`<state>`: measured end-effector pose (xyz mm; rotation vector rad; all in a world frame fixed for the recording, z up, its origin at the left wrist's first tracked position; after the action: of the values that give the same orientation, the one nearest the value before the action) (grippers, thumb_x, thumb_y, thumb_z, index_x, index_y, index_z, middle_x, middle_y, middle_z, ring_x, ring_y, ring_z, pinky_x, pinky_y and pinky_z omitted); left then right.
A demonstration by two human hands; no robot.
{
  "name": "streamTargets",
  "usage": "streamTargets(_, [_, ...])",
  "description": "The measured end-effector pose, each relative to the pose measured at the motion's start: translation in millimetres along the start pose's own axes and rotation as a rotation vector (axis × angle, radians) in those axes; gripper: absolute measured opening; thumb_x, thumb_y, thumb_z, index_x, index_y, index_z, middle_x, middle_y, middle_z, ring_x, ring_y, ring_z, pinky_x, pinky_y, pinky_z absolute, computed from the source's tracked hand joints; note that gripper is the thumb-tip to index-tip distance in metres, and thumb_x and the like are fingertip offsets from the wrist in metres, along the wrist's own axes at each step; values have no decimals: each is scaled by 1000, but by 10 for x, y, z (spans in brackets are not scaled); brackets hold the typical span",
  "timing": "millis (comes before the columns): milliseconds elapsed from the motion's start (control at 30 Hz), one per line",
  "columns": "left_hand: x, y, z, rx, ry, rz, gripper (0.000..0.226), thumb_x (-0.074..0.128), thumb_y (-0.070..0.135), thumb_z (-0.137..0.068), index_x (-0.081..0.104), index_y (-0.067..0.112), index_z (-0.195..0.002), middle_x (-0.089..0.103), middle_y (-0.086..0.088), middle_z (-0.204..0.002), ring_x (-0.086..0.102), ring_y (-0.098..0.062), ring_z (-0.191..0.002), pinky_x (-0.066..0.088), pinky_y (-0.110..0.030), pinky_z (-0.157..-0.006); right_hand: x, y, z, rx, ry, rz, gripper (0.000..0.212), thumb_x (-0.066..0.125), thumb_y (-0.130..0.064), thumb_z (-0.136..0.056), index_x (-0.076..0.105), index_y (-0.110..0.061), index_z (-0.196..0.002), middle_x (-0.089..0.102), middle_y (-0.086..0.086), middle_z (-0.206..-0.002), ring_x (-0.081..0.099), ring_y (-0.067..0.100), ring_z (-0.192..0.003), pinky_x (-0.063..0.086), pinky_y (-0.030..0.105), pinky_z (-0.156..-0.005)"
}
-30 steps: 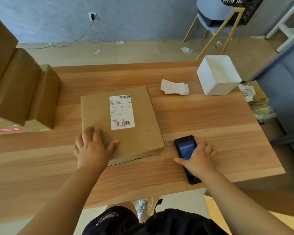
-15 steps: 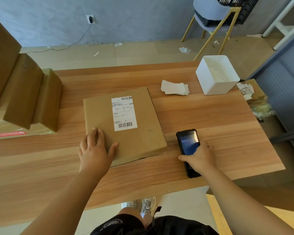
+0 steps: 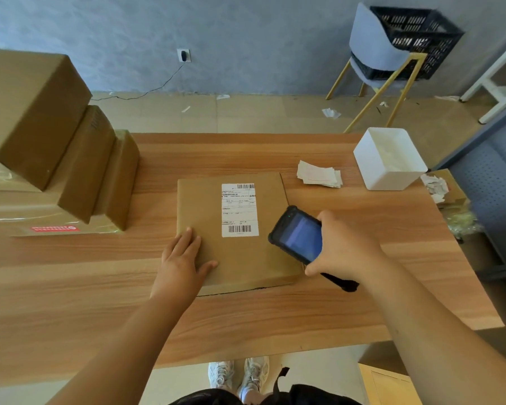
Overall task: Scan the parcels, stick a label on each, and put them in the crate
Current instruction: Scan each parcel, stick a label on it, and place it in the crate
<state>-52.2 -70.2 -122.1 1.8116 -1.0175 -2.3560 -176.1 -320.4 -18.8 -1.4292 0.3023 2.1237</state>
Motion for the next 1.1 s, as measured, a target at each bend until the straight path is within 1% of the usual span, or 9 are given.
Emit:
streamTargets(100, [-9, -23, -28, 22, -22, -24, 68, 58, 47, -86, 38, 14, -142, 21, 2, -156, 13, -22, -141, 15, -33, -115, -69, -140, -5, -54, -57, 192, 61, 81, -44, -50, 36, -23, -85, 48, -7, -79, 47, 10, -64, 37, 28, -48])
streamTargets(267, [-24, -33, -40, 41, -27, -39, 68, 57, 49, -86, 38, 16, -142, 20, 3, -156, 14, -22, -140, 14, -31, -115, -122, -272, -40, -83, -102, 320, 57, 79, -44, -50, 30, -26, -73, 49, -7, -77, 47, 11, -63, 34, 28, -49])
streamTargets(333, [-26, -32, -40, 44, -23, -45, 68, 56, 50, -86, 37, 16, -142, 20, 3, -156, 14, -21, -139, 13, -29, -114, -139, -293, -46, -87, -103, 344, 57, 79, -43, -50, 29, -26, -73, 48, -7, -77, 46, 11, -63, 33, 27, -49])
streamTargets(467, [-28, -22, -45, 45, -26, -58, 69, 54, 50, -87, 34, 15, -144, 18, 3, -156, 14, -21, -139, 13, -29, -114, -136, -289, -37, -89, -103, 346, 56, 79, -41, -52, 34, -25, -83, 48, -7, -78, 46, 13, -66, 33, 28, -51])
streamTargets(667, [-33, 27, -58, 18, -48, -97, 67, 51, 48, -89, 32, 14, -144, 17, 1, -155, 13, -25, -138, 20, -37, -113, -44, -106, 61, -31, -59, 220, 56, 77, -45, -53, 38, -24, -87, 46, -7, -79, 50, 16, -70, 38, 29, -54])
streamTargets(833, [-37, 153, -58, 1, 4, -123, 59, 58, 43, -86, 42, 17, -136, 25, -3, -151, 19, -29, -136, 19, -43, -111, 133, 169, 148, 123, -36, 63, 59, 78, -50, -53, 40, -24, -90, 48, -7, -83, 51, 15, -72, 38, 30, -55])
streamTargets(967, [22, 333, -67, 149, -18, -96, 48, 66, 33, -82, 55, 21, -127, 40, -4, -143, 31, -30, -130, 30, -46, -104, 396, 477, 191, 319, 68, -217, 71, 82, -51, -56, 45, -18, -106, 47, -1, -102, 53, 18, -79, 41, 31, -56])
streamTargets(1033, [69, 413, -84, 221, -53, -72, 44, 67, 27, -81, 59, 19, -123, 46, -3, -139, 36, -30, -128, 35, -45, -100, 552, 622, 197, 412, 100, -277, 76, 83, -50, -58, 45, -14, -114, 44, 3, -113, 50, 19, -78, 38, 29, -55])
streamTargets(1100, [103, 465, -97, 256, -81, -57, 40, 68, 24, -81, 62, 18, -120, 50, -3, -135, 40, -30, -125, 39, -44, -96, 718, 747, 194, 480, 100, -297, 77, 83, -48, -60, 46, -12, -117, 44, 6, -117, 48, 19, -79, 39, 30, -58])
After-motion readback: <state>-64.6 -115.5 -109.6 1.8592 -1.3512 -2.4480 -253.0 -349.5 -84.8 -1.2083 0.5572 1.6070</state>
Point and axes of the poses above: each hand's wrist, its own z-axis away from the middle knuckle, its own x-axis out of the palm, y = z × x, the point moved 4 cm from there along -z, towards the middle knuckle
